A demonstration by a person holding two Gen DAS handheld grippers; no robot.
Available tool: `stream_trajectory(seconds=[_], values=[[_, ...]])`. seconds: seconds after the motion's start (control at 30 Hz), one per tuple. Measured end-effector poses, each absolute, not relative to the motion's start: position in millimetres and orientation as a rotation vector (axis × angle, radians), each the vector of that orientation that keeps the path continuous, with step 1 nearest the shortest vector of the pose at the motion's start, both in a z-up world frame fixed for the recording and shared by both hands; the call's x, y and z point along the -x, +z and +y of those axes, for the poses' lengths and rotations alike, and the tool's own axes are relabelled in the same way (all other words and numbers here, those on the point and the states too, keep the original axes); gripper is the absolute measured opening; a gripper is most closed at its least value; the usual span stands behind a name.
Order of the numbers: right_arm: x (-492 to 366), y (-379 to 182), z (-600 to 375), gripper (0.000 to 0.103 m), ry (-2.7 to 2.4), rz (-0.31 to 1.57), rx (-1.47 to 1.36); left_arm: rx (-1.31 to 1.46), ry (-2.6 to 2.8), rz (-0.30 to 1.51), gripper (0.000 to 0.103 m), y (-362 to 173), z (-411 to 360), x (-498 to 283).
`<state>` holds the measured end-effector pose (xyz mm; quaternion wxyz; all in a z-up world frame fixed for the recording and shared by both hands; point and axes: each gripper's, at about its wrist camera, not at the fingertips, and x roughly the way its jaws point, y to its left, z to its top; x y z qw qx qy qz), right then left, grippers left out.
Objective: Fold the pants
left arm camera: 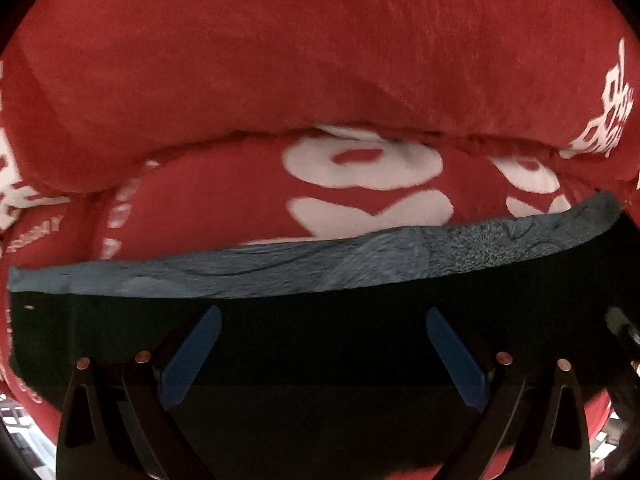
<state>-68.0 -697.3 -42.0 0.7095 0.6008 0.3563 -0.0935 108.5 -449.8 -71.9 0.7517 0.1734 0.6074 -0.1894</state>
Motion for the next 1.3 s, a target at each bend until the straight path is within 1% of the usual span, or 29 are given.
stream_trajectory(seconds=[0.03,0.07,0.1,0.13,0.23,0.3,0.43,0.63,0.77,0.87,0.97,1.0,1.03,1.1,1.13,1.2,1.23,1.3], values=[[67,-37,-696,0.014,-0.203,0.785,-1.326,-0.433,-0.426,1.381,0.103,-90,-459,-104],[66,-34,-694,0.014,-0.199,0.779,-1.323,-0.474,-0.425,1.392,0.103,-101,-465,-101],[62,-30,-691,0.014,-0.190,0.783,-1.319,-0.459,-0.427,1.308,0.103,-96,-465,-96],[59,-26,-690,0.014,-0.196,0.777,-1.303,-0.482,-0.434,1.296,0.103,-94,-466,-94],[49,-10,-684,0.014,-0.194,0.797,-1.239,-0.434,-0.448,1.363,0.103,-87,-453,-105],[41,4,-676,0.014,-0.197,0.822,-1.162,-0.418,-0.433,1.362,0.103,-79,-436,-113],[17,43,-643,0.014,-0.192,0.887,-0.932,-0.373,-0.426,1.329,0.103,-55,-392,-125],[-13,81,-574,0.014,-0.199,0.942,-0.671,-0.294,-0.387,1.313,0.103,-32,-302,-133],[-46,86,-505,0.015,-0.194,0.990,-0.490,-0.259,-0.344,1.341,0.103,-28,-238,-137],[-69,72,-445,0.018,-0.176,1.038,-0.366,-0.251,-0.307,1.332,0.103,-31,-201,-152],[-94,28,-385,0.023,-0.149,1.137,-0.331,-0.249,-0.243,1.344,0.103,-36,-154,-164],[-99,14,-371,0.027,-0.151,1.174,-0.316,-0.237,-0.216,1.355,0.103,-39,-136,-169],[-105,-3,-355,0.029,-0.166,1.223,-0.279,-0.224,-0.201,1.360,0.103,-40,-125,-172],[-112,-25,-323,0.031,-0.213,1.293,-0.152,-0.204,-0.171,1.369,0.103,-40,-99,-174],[-112,-31,-304,0.036,-0.244,1.315,-0.038,-0.200,-0.164,1.374,0.103,-40,-91,-174],[-109,-25,-282,0.043,-0.243,1.317,0.067,-0.191,-0.157,1.379,0.103,-38,-77,-174],[-103,-15,-270,0.044,-0.211,1.299,0.091,-0.188,-0.162,1.380,0.103,-38,-74,-174],[-90,6,-256,0.048,-0.138,1.265,0.115,-0.182,-0.195,1.384,0.103,-35,-77,-174]])
